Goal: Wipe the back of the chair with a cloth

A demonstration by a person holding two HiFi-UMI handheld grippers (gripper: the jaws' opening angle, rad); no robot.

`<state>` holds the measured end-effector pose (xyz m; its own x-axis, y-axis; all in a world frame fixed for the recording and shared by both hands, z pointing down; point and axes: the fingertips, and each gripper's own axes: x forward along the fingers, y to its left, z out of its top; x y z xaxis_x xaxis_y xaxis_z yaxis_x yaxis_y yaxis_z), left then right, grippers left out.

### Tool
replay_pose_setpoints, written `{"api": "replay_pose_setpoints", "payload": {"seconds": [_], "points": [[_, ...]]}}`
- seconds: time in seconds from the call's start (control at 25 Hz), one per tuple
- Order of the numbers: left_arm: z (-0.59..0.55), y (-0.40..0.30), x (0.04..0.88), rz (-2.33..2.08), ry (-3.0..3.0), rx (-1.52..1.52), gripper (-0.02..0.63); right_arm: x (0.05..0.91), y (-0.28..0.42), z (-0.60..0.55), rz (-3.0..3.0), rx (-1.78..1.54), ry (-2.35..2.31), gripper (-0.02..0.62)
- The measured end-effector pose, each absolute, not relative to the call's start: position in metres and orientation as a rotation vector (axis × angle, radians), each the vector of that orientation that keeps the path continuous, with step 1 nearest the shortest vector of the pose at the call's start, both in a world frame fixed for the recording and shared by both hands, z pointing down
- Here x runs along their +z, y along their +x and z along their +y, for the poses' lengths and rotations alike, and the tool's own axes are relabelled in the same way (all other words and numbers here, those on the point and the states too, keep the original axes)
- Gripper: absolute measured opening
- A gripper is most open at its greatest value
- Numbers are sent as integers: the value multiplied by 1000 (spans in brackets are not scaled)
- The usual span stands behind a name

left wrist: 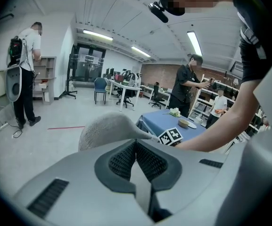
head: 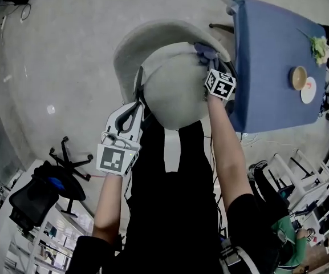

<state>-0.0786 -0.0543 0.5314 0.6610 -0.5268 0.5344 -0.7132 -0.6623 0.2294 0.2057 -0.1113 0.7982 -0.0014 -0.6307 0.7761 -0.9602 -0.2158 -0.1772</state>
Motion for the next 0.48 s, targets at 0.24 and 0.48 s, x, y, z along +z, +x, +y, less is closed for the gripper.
{"api": "replay_pose_setpoints", "payload": {"seconds": [0.24, 0.48], "points": [[-47, -83, 513, -991, 2460, 612, 23, 773, 203, -88, -1659, 1059, 1825, 81], [-45, -91, 481, -1041, 2473, 605, 23, 732, 194, -76, -1751, 1008, 1737, 81]]}}
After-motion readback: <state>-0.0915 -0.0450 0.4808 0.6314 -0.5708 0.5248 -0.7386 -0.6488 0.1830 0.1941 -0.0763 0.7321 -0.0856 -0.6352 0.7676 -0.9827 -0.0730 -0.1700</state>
